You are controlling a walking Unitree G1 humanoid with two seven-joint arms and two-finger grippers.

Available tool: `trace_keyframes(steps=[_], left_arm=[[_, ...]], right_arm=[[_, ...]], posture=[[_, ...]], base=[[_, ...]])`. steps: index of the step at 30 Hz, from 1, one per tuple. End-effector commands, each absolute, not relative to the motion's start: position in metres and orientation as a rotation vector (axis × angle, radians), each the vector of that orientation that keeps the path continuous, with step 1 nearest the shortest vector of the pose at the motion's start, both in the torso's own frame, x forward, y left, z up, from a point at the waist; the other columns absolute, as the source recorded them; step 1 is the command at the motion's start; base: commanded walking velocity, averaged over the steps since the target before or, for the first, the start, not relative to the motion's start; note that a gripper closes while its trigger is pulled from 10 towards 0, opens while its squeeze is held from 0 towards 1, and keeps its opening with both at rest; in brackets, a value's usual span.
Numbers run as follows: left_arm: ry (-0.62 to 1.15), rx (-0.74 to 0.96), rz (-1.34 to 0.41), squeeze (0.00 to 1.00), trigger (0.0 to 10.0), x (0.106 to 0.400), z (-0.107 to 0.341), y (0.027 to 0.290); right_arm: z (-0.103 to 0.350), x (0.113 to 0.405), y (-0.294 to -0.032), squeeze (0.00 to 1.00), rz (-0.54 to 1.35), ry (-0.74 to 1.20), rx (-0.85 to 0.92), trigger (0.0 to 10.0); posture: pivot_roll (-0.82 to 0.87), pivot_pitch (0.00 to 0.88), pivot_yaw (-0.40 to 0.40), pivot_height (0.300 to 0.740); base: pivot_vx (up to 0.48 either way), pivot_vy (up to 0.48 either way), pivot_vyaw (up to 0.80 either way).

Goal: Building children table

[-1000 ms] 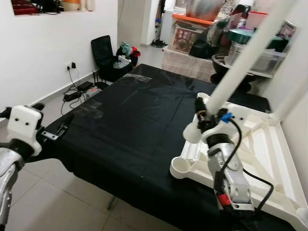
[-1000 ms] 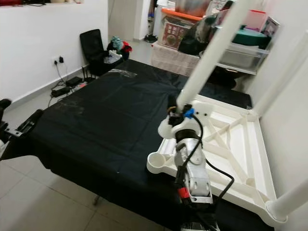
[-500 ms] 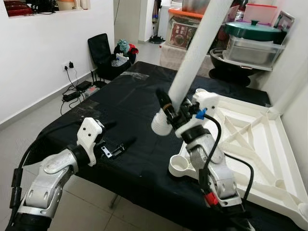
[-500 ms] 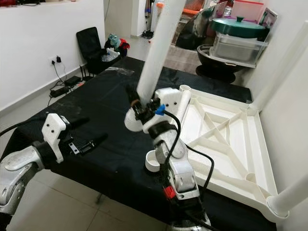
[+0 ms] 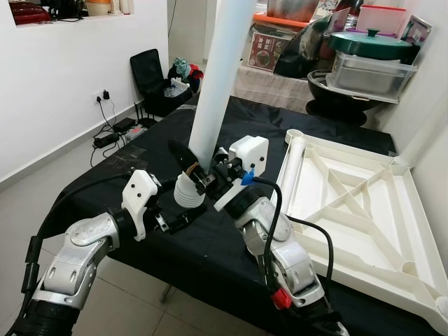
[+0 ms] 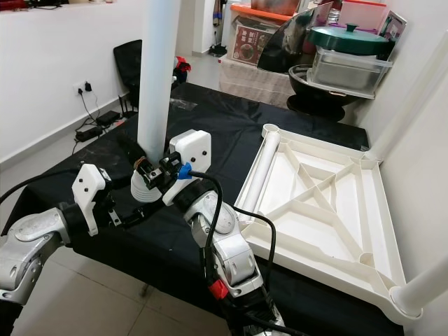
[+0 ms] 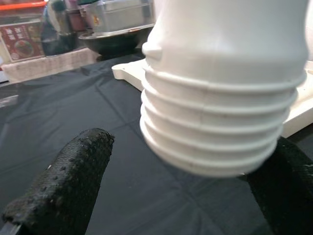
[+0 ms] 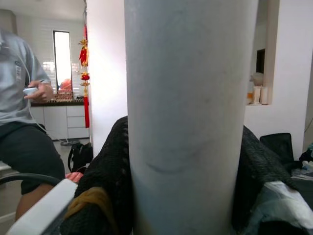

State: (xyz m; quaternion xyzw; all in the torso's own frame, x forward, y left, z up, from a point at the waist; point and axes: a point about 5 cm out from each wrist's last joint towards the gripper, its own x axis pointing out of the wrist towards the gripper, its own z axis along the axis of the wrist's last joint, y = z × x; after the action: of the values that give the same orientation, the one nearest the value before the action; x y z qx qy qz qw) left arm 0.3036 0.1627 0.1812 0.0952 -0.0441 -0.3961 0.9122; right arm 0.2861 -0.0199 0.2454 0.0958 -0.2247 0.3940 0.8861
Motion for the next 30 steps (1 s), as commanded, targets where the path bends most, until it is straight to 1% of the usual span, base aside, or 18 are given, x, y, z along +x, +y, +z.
trace_keyframes(steps=[1,12,20,21,22,23,24,25,26,30], left_arm=[[-0.105,0.193,-0.856,0.0,10.0,0.305,0.183,0.154],[-0.096,0.169,-0.942,0.0,10.0,0.304,0.182,0.138],[-0.1,0.155,-0.928,0.0,10.0,0.306,0.179,0.137],[-0.102,0.15,-0.921,0.0,8.5,0.306,0.179,0.137],[-0.103,0.147,-0.919,0.0,4.2,0.306,0.179,0.138],[-0.103,0.147,-0.919,0.0,4.2,0.306,0.179,0.138],[-0.103,0.144,-0.921,0.0,3.1,0.306,0.179,0.138],[-0.103,0.144,-0.921,0.0,3.1,0.306,0.179,0.138],[-0.114,0.132,-0.928,0.0,0.0,0.305,0.18,0.138],[-0.143,0.111,-0.945,0.0,0.0,0.302,0.182,0.138]], right_arm=[[0.239,0.285,-0.015,0.0,0.838,-0.446,0.199,0.0],[0.237,0.286,-0.005,0.0,0.854,-0.439,0.207,0.0],[0.239,0.285,-0.003,0.0,0.868,-0.442,0.218,0.0],[0.238,0.284,-0.003,0.0,0.871,-0.44,0.219,0.0],[0.238,0.283,-0.003,0.0,0.873,-0.439,0.22,0.0],[0.238,0.283,-0.003,0.0,0.873,-0.439,0.22,0.0],[0.237,0.283,-0.003,0.0,0.875,-0.439,0.22,0.0],[0.237,0.283,-0.003,0.0,0.875,-0.439,0.22,0.0],[0.237,0.283,-0.003,0.0,0.876,-0.44,0.22,0.0],[0.238,0.283,-0.003,0.0,0.877,-0.444,0.219,0.0]], posture=[[0.09,0.0,-0.076,0.74],[0.09,0.0,-0.075,0.74],[0.08,0.0,-0.082,0.74],[0.08,0.0,-0.083,0.74],[0.08,0.0,-0.083,0.74],[0.08,0.0,-0.083,0.74],[0.08,0.0,-0.083,0.74],[0.08,0.0,-0.083,0.74],[0.08,0.0,-0.083,0.74],[0.08,0.0,-0.084,0.74]], base=[[0.0,0.0,0.0],[0.0,0.0,0.0],[0.0,0.0,0.0],[0.0,0.0,0.0],[0.0,0.0,0.0],[0.0,0.0,0.0],[0.0,0.0,0.0],[0.0,0.0,0.0],[0.0,0.0,0.0],[0.0,0.0,0.0]])
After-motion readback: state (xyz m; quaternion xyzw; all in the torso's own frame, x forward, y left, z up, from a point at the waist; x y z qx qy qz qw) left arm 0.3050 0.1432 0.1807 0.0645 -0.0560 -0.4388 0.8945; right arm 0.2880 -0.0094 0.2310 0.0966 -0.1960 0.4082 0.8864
